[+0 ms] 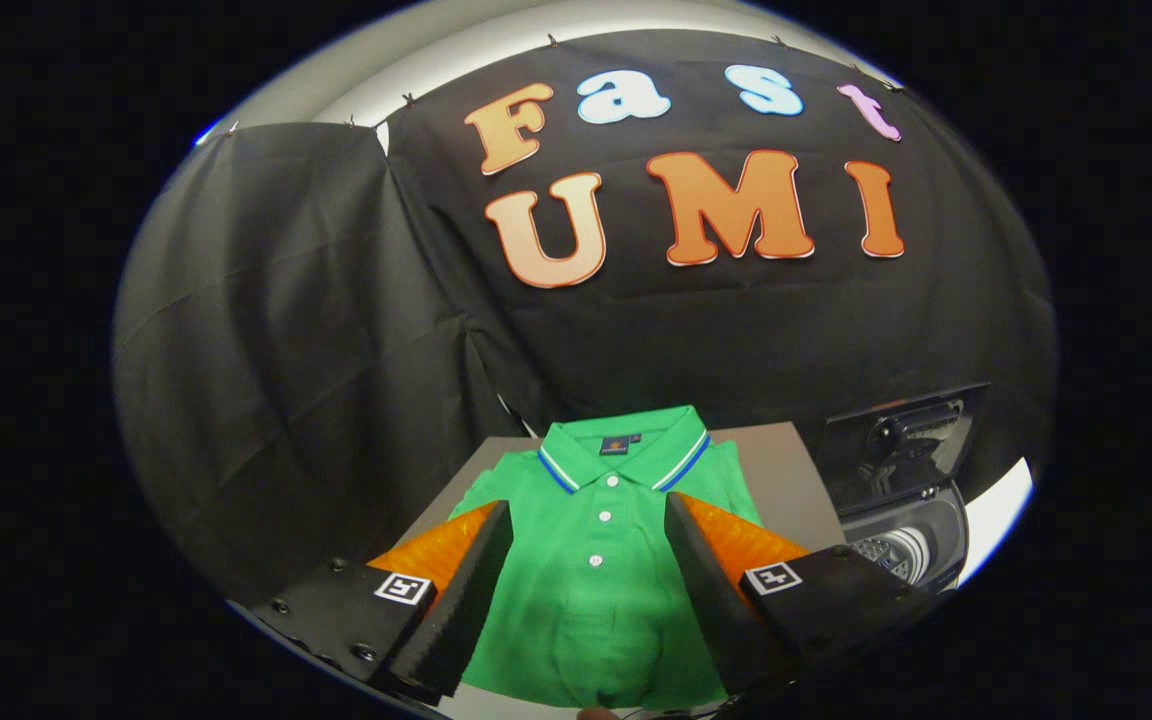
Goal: Put the clothes into the washing machine and then close the washing machine lid.
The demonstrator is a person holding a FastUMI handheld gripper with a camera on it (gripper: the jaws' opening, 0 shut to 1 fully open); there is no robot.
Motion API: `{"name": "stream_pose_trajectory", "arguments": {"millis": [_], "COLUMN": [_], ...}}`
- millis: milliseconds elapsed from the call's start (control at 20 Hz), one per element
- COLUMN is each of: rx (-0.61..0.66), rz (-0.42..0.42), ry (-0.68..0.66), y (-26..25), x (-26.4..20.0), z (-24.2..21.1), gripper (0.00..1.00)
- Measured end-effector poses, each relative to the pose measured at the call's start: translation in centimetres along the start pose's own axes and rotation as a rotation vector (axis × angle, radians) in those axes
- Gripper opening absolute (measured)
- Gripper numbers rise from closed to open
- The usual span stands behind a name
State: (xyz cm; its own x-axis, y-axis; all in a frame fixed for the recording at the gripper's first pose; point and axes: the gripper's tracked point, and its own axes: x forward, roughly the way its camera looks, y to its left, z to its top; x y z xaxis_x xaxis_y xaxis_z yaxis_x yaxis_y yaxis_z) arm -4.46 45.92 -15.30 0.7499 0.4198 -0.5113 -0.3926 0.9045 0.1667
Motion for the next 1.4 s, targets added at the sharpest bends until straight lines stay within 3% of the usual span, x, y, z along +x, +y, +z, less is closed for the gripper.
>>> {"name": "stream_pose_trajectory", "arguments": {"millis": [450, 900, 1050, 1150, 1300, 1400], "rx": [-0.036, -0.100, -0.078, -0.035, 0.051, 0.093], "rz": [-0.098, -0.109, -0.116, -0.092, -0.006, 0.087], "ry": [0.249, 0.155, 0.135, 0.115, 0.128, 0.158], "y": [-0.3, -0.1, -0.5, -0.6, -0.9, -0.9], "x": [3.6, 4.0, 3.7, 4.0, 4.2, 3.9], "z": [-7.6, -7.3, -7.3, -7.0, -7.1, -7.0], "gripper": [0.98, 0.97, 0.84, 0.59, 0.29, 0.23]}}
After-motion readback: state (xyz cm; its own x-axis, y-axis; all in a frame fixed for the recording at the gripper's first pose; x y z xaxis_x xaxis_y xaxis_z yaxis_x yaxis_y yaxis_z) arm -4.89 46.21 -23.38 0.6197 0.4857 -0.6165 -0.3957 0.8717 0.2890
